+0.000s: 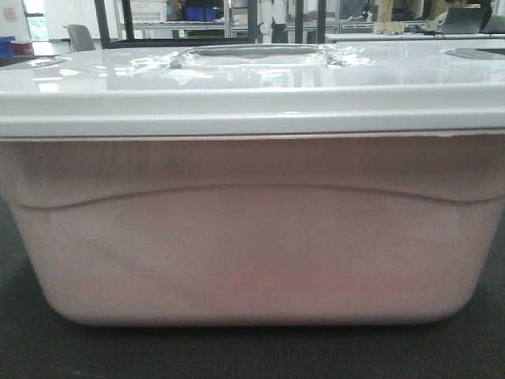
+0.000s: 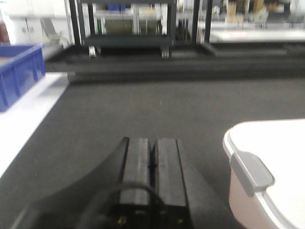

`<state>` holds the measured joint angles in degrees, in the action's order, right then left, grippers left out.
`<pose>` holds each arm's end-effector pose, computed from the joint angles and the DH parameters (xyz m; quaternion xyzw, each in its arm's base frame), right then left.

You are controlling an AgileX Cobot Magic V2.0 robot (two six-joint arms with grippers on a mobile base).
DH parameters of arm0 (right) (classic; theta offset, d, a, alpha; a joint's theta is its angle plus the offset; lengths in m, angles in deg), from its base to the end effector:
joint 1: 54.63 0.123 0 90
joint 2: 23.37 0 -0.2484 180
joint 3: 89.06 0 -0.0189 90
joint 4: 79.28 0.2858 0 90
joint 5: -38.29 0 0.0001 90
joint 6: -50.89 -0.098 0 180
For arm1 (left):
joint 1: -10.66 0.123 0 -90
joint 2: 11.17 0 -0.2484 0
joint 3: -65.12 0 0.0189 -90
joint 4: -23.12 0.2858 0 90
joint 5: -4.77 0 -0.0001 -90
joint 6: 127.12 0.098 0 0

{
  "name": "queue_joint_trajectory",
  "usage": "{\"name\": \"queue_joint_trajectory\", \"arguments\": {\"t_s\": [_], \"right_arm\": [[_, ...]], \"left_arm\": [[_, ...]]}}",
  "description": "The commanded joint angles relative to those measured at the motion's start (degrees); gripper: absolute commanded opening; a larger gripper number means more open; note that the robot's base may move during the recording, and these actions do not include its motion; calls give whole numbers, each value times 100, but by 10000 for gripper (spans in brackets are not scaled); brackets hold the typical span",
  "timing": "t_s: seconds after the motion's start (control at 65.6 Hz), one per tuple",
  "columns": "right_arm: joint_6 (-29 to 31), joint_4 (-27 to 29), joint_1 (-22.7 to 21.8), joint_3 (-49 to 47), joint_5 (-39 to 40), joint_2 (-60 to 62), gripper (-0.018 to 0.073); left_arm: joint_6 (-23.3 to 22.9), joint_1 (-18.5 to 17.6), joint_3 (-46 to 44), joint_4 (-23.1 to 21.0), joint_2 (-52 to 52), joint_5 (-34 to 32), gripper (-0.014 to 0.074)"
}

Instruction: Grab white bin and place on right shelf

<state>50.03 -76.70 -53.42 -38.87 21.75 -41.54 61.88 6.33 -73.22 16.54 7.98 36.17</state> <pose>0.1202 0.0038 0.3321 0.0078 0.6748 0.0336 0.7372 0.1027 -0.0137 0.3568 0.0690 0.7163 -0.0273 0.6939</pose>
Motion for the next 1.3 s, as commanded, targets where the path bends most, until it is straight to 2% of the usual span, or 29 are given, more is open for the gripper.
{"name": "queue_joint_trajectory", "arguments": {"t_s": [0.0,0.137,0.366,0.472,0.594,0.67,0.747,1.173,1.234,1.28], "right_arm": [[45,-7,-3,-634,93,-671,64],[45,-2,-3,-1391,-627,-1605,64],[45,42,-3,-2582,-2842,-3145,64],[45,183,-3,-2945,-3713,-3789,64],[45,510,-3,-3156,-4218,-4312,64],[45,773,-3,-3180,-4322,-4552,64],[45,934,-3,-3180,-4322,-4754,64],[49,914,-3,-3183,-3692,-5163,72],[49,914,-3,-3183,-3692,-5194,106],[49,914,-3,-3183,-3664,-5195,174]], "left_arm": [[-39,-36,-693,-4,757,97,-118],[-39,-36,-1439,-4,1839,685,-118],[-39,-36,-2013,-17,3242,1227,-118],[-39,-36,-2013,-274,3749,1269,-118],[-39,-36,-2013,-925,4240,1417,-118],[-39,-36,-2013,-1405,4497,1524,-118],[-39,-36,-2013,-1641,4715,1583,-118],[-39,-36,-2013,-1494,5364,1382,-109],[-39,-36,-2013,-1494,5375,1366,-85],[-39,-36,-2013,-1506,5375,1334,-43]]}}
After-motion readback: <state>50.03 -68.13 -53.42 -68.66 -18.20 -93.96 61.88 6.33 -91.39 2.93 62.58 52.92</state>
